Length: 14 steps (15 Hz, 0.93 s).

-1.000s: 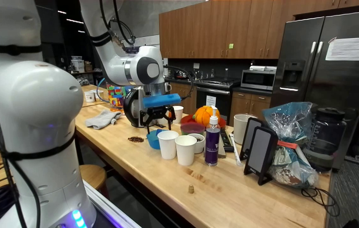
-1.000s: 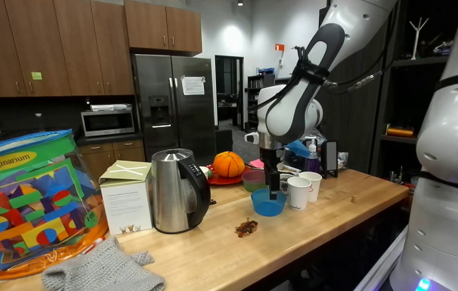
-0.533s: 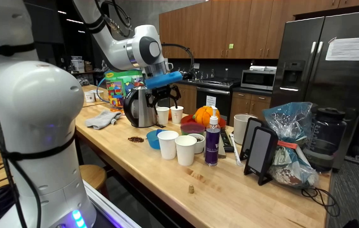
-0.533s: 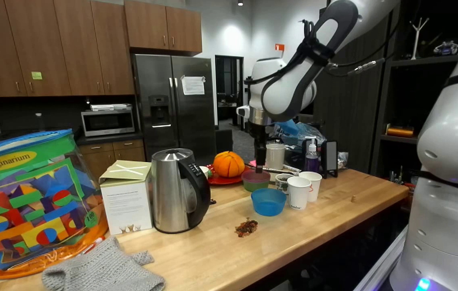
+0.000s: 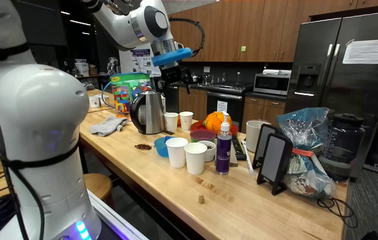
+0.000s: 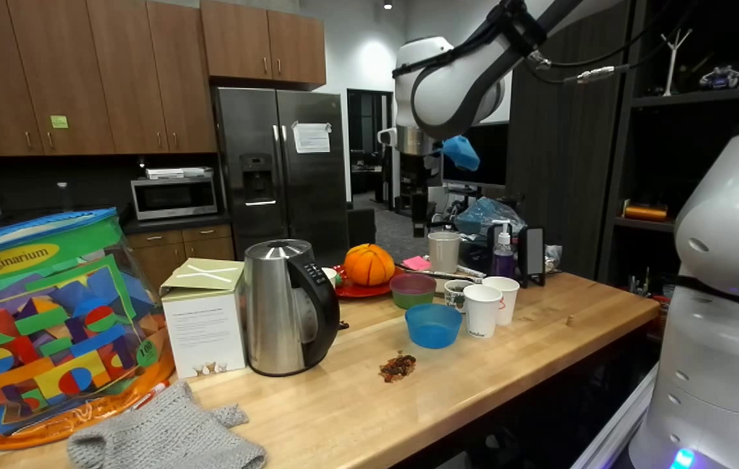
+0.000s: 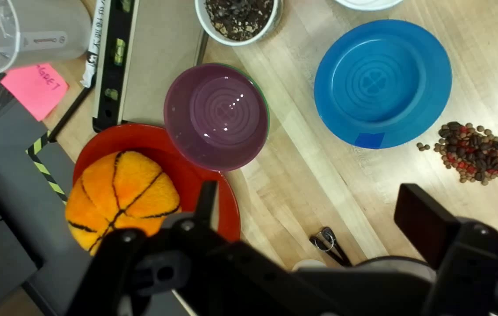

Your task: Move the blue bowl forward

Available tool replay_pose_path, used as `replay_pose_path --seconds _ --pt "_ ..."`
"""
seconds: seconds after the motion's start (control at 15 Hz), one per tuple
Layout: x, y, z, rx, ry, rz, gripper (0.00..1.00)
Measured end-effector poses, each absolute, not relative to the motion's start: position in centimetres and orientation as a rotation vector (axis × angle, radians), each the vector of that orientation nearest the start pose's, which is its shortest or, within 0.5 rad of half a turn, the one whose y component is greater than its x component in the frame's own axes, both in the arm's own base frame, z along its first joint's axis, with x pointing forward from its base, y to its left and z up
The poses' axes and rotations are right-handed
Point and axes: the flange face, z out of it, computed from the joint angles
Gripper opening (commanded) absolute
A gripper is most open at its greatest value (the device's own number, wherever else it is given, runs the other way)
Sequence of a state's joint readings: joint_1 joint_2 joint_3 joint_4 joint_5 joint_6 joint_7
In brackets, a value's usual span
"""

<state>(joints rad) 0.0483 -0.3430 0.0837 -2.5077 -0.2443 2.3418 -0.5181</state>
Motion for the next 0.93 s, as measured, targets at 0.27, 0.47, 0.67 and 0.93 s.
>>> replay_pose_path --seconds 0.27,0.47,0.67,0.93 --pt "44.3 6.6 45.8 -3.122 -1.351 -0.229 1.00" --pt "44.4 8.1 47.0 -3.105 -1.393 -0.255 1.00" --pt "44.3 9.3 47.2 -3.094 -1.411 -0.291 1.00" --pt "44.3 9.4 47.3 -3.093 -1.413 -0.294 1.00"
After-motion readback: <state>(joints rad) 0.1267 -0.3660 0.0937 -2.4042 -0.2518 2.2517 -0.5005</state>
